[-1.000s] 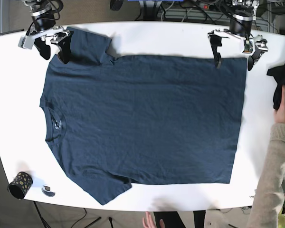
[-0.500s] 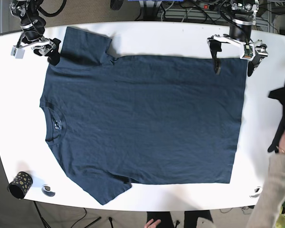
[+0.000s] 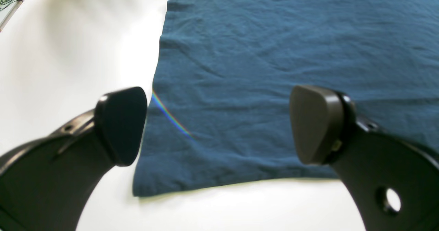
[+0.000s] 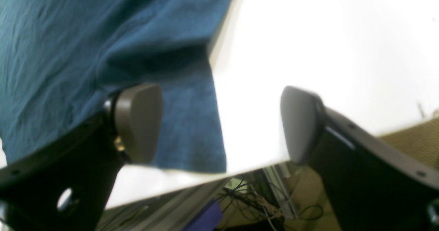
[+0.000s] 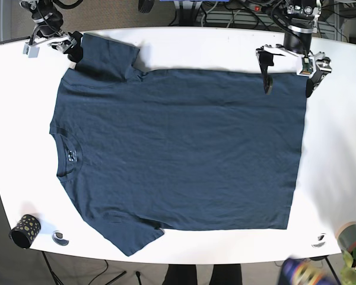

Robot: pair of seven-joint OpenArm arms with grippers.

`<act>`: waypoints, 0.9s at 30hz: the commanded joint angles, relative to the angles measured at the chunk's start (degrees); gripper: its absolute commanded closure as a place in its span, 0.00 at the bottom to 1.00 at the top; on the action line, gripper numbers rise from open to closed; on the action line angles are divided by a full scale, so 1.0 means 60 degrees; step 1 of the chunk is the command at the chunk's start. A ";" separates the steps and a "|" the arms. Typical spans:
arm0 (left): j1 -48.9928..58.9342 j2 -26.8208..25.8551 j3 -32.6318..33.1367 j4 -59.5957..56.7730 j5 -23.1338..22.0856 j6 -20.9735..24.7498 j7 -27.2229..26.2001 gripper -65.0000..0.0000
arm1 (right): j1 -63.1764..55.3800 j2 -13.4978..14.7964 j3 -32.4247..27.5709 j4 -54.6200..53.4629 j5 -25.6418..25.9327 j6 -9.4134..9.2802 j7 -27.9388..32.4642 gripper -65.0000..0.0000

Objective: Fold the T-shirt properly

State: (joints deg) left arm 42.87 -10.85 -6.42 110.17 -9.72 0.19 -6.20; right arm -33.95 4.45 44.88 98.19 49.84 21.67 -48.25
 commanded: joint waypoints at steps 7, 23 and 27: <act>0.0056 -0.0030 -0.0022 0.0151 0.0015 0.0020 -0.0264 0.05 | -0.0693 -0.0192 -0.0470 0.0140 0.0125 0.0102 0.0049 0.20; 0.0056 -0.0059 -0.0008 0.0151 0.0029 0.0020 -0.0264 0.05 | -0.0663 -0.0456 -0.1393 0.0228 0.0154 0.0102 0.0064 0.24; 0.0056 -0.0089 -0.0022 0.0151 0.0000 0.0020 -0.0264 0.05 | -0.0649 -0.0456 -0.1393 0.0184 0.0125 0.0088 0.0064 0.43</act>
State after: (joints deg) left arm 42.85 -10.96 -6.33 110.13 -9.72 0.05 -6.20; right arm -37.08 1.61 36.67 99.24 52.25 22.92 -45.69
